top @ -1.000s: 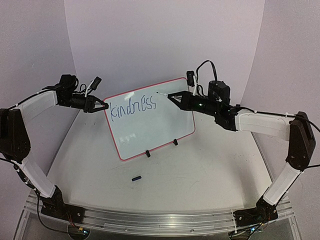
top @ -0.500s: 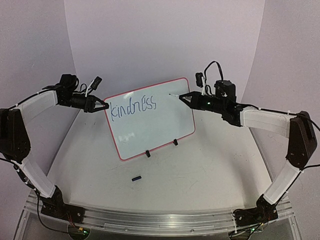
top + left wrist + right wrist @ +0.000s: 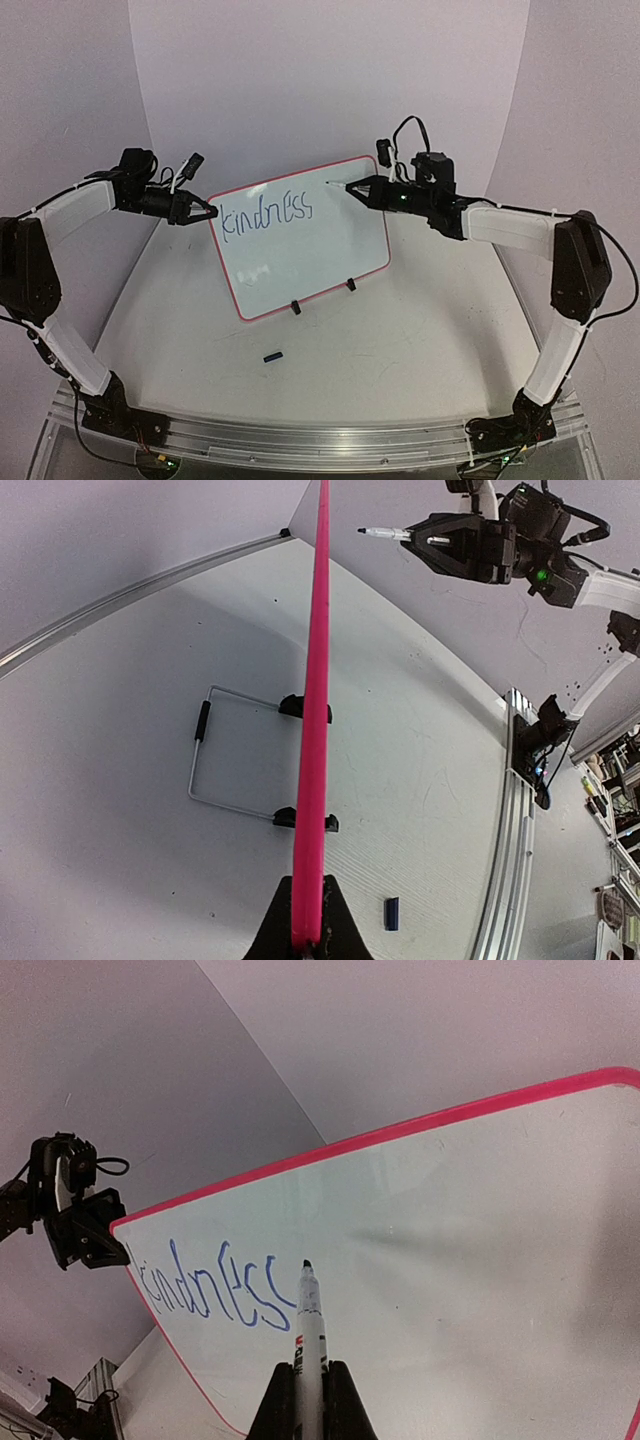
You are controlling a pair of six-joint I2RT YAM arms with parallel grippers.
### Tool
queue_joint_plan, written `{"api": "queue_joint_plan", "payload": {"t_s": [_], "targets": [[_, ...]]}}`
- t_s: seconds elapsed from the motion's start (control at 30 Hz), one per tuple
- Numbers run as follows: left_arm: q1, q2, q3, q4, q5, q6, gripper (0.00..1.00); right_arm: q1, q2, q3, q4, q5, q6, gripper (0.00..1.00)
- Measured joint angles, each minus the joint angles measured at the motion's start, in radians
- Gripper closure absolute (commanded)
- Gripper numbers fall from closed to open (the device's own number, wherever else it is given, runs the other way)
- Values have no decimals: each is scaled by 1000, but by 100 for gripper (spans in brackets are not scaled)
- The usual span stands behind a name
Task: Write a sentence on the whiteboard
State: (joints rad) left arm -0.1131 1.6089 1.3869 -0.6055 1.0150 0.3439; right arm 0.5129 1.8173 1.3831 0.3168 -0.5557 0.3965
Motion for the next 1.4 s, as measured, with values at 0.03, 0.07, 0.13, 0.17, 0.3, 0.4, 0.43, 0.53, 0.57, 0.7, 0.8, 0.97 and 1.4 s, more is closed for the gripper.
{"api": "queue_joint_plan", "payload": {"t_s": [0.03,0.07,0.13,0.17,0.3,0.4,0.43,0.53,0.57,0.7,0.8,0.97,1.4], "targets": [[0,0,0,0,0,0,100,0,7,10,0,-2,0,100],[0,0,0,0,-1,0,100,0,16,23,0,-6,0,100],[0,0,0,0,-1,0,100,0,35,45,1,-12,0,100],[0,0,0,-1,-1,0,100,0,44,55,0,-14,0,100],[0,0,0,-4,-2,0,100,0,75,87,-3,-24,1,100],[0,0,0,-5,-4,1,100,0,96,107,-4,-29,2,100],[0,0,0,-5,-4,1,100,0,103,112,-5,-30,4,100],[0,0,0,-5,-5,1,100,0,114,117,-5,-30,6,100],[0,0,0,-5,-5,0,100,0,116,117,-5,-29,8,100],[0,0,0,-5,-5,0,100,0,117,117,-6,-29,9,100],[0,0,0,-5,-5,0,100,0,117,112,-2,-28,10,100],[0,0,0,-5,-5,-2,100,0,116,55,12,-29,13,100],[0,0,1,-6,-5,-4,100,3,97,-45,34,-37,37,100]]}}
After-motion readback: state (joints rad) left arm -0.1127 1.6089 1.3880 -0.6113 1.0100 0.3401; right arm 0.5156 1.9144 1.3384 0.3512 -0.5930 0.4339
